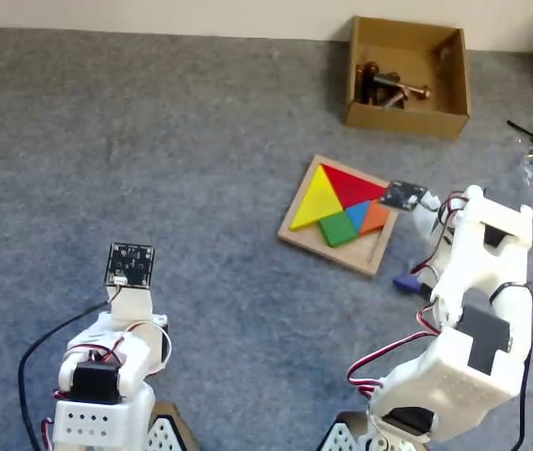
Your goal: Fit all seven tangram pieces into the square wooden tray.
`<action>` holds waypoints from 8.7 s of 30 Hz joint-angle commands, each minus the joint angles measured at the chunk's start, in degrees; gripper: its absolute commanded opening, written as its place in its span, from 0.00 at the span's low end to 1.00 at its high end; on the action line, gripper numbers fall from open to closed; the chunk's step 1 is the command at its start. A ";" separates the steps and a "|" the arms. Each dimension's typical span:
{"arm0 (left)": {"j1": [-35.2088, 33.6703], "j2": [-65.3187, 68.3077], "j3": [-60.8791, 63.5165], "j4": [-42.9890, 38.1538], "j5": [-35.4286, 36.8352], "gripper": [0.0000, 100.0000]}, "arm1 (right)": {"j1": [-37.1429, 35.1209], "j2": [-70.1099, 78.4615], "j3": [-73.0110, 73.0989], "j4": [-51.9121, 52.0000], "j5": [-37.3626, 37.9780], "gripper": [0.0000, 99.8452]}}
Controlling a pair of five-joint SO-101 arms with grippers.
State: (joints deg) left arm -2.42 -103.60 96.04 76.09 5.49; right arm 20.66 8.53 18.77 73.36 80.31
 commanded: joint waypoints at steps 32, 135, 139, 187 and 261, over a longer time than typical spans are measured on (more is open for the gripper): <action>0.92 -0.40 1.10 -0.18 0.44 0.01 | 0.57 -3.30 -0.31 -0.13 -50.02 0.14; 0.92 -0.40 1.10 -0.18 0.44 0.01 | -7.96 -11.30 26.24 -23.87 -34.73 0.00; 0.92 -0.40 1.10 -0.18 0.44 0.01 | -7.52 -11.30 23.87 -23.69 -34.73 0.00; 0.92 -0.40 1.10 -0.18 0.44 0.01 | -2.42 -23.08 14.37 8.48 -61.71 0.01; 0.92 -0.40 1.10 -0.18 0.44 0.01 | -8.04 -50.51 42.95 -8.40 -83.96 0.20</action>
State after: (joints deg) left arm -2.42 -103.60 96.04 76.09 5.49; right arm 13.01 -41.14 62.02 66.33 -1.27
